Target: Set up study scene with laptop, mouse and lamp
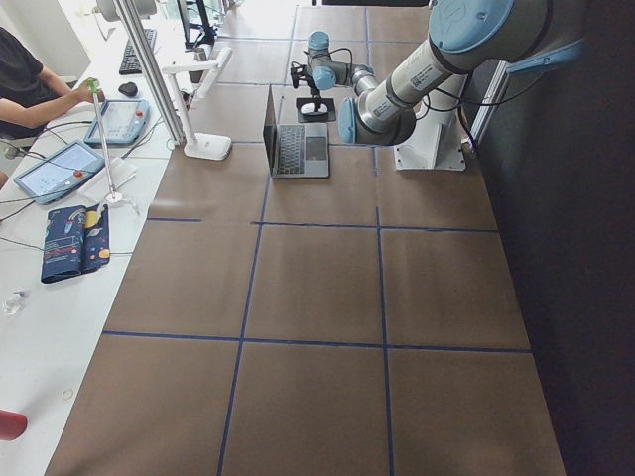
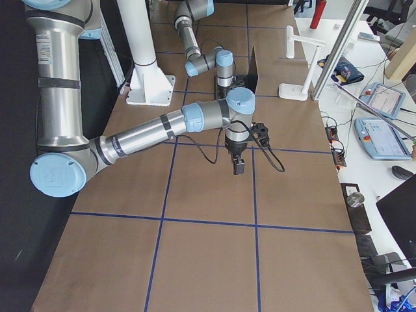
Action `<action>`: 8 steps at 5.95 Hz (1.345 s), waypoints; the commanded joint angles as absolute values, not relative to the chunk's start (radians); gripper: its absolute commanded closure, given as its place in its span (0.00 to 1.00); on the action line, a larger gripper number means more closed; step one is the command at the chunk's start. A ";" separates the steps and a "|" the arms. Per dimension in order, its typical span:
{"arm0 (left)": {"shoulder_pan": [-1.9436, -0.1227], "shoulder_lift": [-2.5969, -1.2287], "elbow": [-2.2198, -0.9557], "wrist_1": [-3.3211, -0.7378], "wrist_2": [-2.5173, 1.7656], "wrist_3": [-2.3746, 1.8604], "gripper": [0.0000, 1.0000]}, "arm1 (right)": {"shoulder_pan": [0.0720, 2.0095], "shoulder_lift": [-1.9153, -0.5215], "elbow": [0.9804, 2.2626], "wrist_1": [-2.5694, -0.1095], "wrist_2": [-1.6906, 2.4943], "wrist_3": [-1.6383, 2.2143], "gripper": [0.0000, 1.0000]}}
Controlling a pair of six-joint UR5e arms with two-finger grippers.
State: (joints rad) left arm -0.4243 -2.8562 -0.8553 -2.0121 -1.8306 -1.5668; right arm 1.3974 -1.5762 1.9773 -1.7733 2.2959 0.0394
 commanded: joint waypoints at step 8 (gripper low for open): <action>-0.763 -1.882 -2.096 -1.443 -2.108 -0.925 0.00 | 1.397 -1.578 1.932 -1.775 2.230 0.043 0.00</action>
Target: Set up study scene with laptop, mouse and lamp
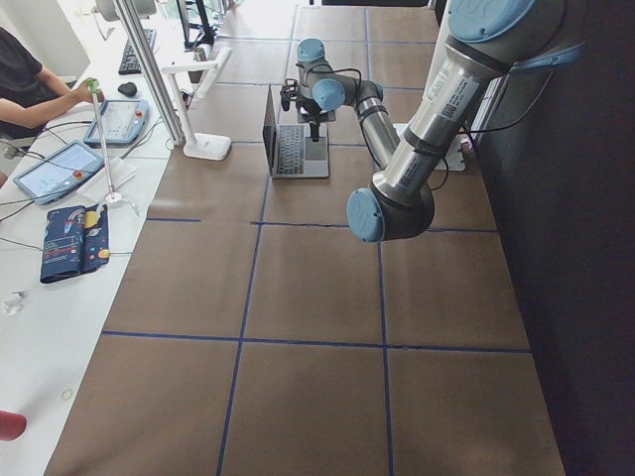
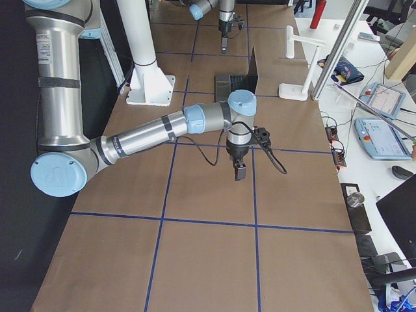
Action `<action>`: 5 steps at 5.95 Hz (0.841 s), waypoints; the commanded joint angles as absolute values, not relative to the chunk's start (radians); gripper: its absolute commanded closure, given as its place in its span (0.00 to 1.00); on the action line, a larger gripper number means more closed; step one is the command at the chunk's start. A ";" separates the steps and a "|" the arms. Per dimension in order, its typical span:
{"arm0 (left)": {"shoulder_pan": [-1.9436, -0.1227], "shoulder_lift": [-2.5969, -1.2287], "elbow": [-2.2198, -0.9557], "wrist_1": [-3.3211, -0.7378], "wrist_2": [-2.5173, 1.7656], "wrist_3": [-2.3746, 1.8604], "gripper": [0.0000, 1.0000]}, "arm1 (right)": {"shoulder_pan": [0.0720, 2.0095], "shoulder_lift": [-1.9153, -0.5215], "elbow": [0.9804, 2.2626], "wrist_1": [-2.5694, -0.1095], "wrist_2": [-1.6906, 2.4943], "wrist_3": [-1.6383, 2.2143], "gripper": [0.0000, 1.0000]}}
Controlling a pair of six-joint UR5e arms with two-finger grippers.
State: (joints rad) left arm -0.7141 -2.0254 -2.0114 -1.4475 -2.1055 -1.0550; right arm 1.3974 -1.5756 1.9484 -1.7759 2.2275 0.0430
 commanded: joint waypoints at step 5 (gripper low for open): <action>-1.415 -1.566 -1.765 -1.451 -2.378 0.011 0.00 | 1.504 -1.779 1.800 -1.501 2.312 0.023 0.00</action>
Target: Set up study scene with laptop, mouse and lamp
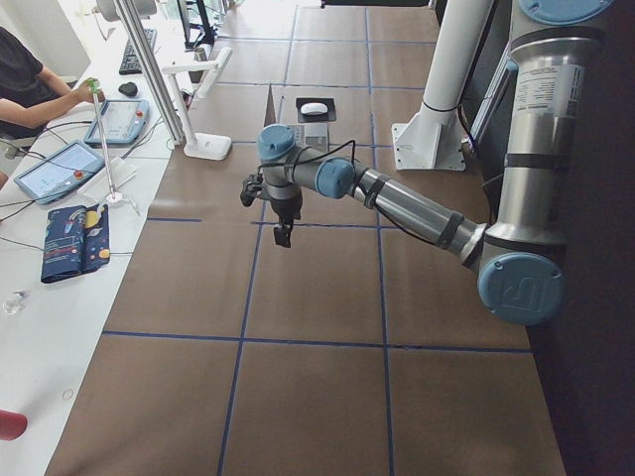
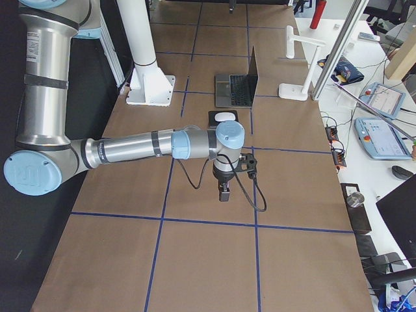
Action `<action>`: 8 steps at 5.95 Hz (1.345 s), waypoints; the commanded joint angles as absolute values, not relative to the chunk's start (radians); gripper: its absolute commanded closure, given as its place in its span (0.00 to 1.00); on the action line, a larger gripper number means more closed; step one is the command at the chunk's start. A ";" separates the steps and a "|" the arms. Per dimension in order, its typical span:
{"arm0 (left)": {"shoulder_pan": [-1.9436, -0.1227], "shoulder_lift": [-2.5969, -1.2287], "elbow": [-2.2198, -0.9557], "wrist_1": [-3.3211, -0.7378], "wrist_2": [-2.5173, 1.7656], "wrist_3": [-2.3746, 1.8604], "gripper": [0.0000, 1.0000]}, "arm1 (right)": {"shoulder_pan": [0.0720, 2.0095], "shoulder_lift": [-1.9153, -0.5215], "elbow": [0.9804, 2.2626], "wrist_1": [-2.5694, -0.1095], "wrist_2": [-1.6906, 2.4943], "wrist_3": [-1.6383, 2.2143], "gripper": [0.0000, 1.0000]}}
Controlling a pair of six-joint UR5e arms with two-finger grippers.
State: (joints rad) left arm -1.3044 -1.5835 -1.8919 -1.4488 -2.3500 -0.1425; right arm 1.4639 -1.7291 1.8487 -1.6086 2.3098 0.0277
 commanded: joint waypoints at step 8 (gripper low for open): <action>-1.583 -1.500 -1.612 -1.456 -2.378 0.164 0.00 | 1.545 -1.793 1.755 -1.448 2.375 0.040 0.00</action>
